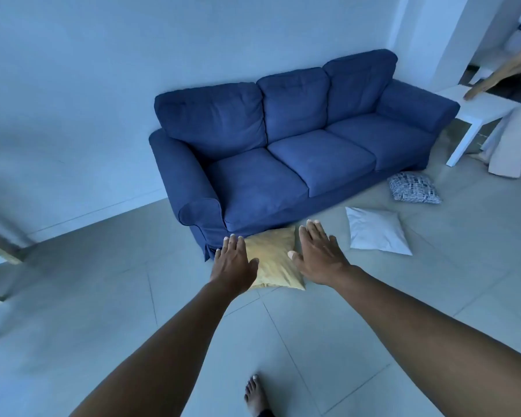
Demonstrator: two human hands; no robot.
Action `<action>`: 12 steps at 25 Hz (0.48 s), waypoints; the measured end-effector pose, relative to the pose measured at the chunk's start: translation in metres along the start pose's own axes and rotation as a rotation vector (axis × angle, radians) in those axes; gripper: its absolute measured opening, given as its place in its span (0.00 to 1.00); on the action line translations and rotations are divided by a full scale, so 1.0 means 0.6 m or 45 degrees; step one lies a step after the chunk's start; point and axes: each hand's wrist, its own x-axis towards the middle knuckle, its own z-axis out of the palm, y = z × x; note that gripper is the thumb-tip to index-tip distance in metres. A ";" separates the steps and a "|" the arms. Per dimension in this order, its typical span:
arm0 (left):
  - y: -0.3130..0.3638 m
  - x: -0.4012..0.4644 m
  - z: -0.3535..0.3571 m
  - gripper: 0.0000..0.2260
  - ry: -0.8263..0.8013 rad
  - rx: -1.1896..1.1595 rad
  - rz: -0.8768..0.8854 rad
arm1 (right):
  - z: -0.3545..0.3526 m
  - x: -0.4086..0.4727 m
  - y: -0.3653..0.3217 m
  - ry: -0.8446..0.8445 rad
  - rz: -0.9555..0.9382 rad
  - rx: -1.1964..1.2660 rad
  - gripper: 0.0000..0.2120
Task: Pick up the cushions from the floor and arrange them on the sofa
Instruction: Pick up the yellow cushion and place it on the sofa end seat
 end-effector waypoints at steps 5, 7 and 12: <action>-0.059 0.129 0.020 0.34 -0.112 -0.039 -0.044 | 0.019 0.144 -0.021 -0.097 0.060 0.030 0.36; -0.071 0.171 0.022 0.33 -0.147 -0.042 -0.029 | 0.032 0.178 -0.029 -0.119 0.077 0.018 0.36; -0.084 0.241 0.026 0.33 -0.175 -0.052 -0.001 | 0.049 0.237 -0.022 -0.167 0.132 0.025 0.35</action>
